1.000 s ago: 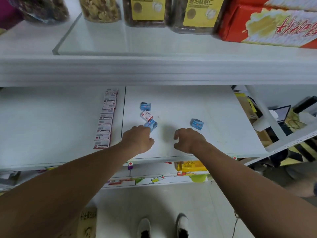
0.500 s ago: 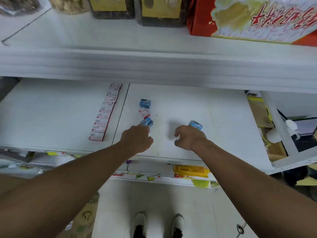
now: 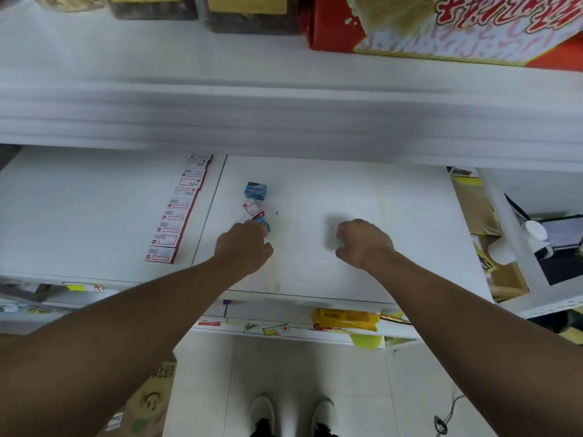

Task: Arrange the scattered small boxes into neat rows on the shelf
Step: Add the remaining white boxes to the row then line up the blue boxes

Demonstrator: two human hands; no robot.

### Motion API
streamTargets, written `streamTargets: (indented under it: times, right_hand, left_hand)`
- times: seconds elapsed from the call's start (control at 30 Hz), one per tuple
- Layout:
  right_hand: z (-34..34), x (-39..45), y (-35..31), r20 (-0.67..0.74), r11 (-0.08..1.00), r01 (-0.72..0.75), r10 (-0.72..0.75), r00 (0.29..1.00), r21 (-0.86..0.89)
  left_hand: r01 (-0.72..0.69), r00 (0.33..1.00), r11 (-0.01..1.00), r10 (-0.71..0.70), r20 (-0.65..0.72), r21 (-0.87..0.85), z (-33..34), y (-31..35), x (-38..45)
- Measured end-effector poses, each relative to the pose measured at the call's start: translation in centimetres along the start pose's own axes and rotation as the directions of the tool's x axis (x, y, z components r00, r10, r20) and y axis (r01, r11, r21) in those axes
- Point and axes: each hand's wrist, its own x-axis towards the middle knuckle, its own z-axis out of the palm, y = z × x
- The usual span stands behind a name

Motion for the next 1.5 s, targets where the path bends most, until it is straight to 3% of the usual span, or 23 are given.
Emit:
streamTargets:
  times: [0.1, 0.33, 0.57, 1.03, 1.5]
  right_hand:
    - [0.3, 1.2, 0.4, -0.018, 1.0, -0.013, 0.013, 1.0, -0.012]
    - [1.9, 3.4, 1.3, -0.043, 0.998, -0.062, 0.062, 0.997, 0.018]
    - [3.6, 4.5, 1.8, -0.072, 0.997, -0.071, 0.072, 0.995, 0.023]
    - [0.8, 2.4, 0.0, -0.108, 0.998, 0.056, -0.058, 0.992, -0.021]
    - [-3.2, -1.6, -4.5, -0.077, 0.965, 0.263, -0.261, 0.962, 0.017]
  left_hand:
    - [0.003, 0.998, 1.0, -0.004, -0.064, -0.022, 0.7, -1.1, 1.3]
    - [0.041, 0.999, 0.998, -0.042, -0.008, -0.05, 2.6, -2.6, 3.6]
    - [0.021, 0.996, 0.988, -0.034, -0.086, -0.151, 4.4, -3.1, 4.7]
    - [-0.065, 0.982, 0.963, 0.015, -0.19, -0.263, 0.8, -2.5, 2.7]
    - [0.046, 0.984, 0.964, -0.089, -0.153, -0.261, -5.6, -2.7, -4.0]
